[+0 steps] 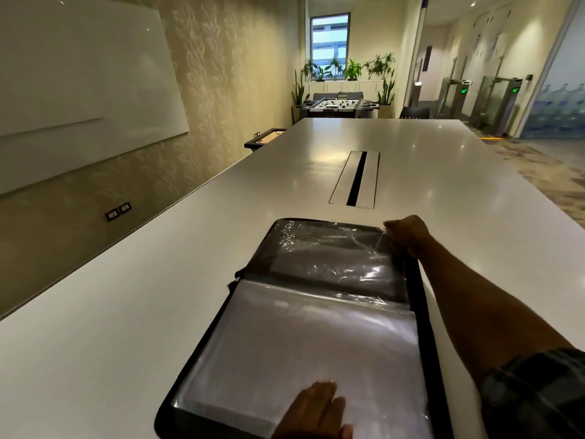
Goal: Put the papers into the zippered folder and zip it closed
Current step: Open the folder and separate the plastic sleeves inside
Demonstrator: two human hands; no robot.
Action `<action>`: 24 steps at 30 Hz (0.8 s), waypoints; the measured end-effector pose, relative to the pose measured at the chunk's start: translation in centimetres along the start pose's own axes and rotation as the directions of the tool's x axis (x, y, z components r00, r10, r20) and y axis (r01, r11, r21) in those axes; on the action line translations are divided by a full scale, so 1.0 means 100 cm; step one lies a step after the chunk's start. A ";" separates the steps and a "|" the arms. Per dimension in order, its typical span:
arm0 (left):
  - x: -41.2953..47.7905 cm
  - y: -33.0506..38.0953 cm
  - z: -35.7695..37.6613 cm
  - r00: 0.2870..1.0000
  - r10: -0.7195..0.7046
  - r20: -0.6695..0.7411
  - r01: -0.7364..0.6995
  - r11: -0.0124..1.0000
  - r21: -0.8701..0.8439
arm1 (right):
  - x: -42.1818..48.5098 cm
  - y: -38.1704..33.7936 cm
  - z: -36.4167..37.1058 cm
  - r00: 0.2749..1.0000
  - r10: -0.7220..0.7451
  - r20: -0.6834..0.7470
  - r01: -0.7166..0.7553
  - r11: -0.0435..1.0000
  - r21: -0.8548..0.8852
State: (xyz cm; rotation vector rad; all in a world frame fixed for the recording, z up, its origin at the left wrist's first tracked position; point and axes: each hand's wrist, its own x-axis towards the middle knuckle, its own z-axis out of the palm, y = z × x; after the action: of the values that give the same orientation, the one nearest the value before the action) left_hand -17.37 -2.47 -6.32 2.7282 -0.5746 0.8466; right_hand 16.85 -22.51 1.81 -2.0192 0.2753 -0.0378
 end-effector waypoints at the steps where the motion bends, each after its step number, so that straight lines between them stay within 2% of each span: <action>1: -0.002 -0.001 0.001 1.000 0.016 -0.009 -0.015 1.000 0.008 | 0.001 0.005 0.003 0.999 0.004 -0.044 -0.003 1.000 0.030; 5: -0.003 0.002 0.004 1.000 0.008 0.020 -0.008 1.000 -0.008 | -0.017 0.005 0.002 0.956 -0.014 -0.292 0.013 1.000 -0.003; 8: -0.003 0.006 -0.004 0.997 -0.049 0.058 0.054 0.996 -0.075 | -0.060 -0.001 -0.008 0.917 -0.150 -0.370 0.116 0.987 -0.114; 10: -0.005 0.011 -0.013 0.986 -0.133 0.105 0.146 0.980 -0.132 | -0.103 0.001 -0.016 0.906 -0.318 -0.281 0.260 0.939 -0.224; 12: -0.010 0.014 -0.015 0.975 -0.167 0.147 0.191 0.967 -0.167 | -0.154 0.011 -0.023 0.893 -0.448 -0.045 0.414 0.857 -0.308; 14: -0.012 0.019 -0.023 0.969 -0.197 0.146 0.223 0.954 -0.198 | -0.209 0.029 -0.029 0.865 -0.460 0.202 0.501 0.813 -0.295; 16: -0.014 0.021 -0.025 0.971 -0.205 0.122 0.227 0.950 -0.215 | -0.256 0.054 -0.034 0.823 -0.445 0.352 0.551 0.774 -0.311; 20: -0.019 0.027 -0.027 0.945 -0.223 0.239 0.268 0.947 -0.175 | -0.327 0.101 -0.035 0.803 -0.417 0.426 0.584 0.694 -0.421; 24: -0.026 0.032 -0.027 0.931 -0.243 0.271 0.286 0.949 -0.130 | -0.357 0.117 -0.034 0.817 -0.445 0.368 0.577 0.649 -0.496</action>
State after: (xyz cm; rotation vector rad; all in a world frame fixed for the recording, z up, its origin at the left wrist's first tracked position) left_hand -22.08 -3.68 -5.31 2.6903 -0.2921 0.3711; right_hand -20.49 -22.98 -3.71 -2.6460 -0.5159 -0.1022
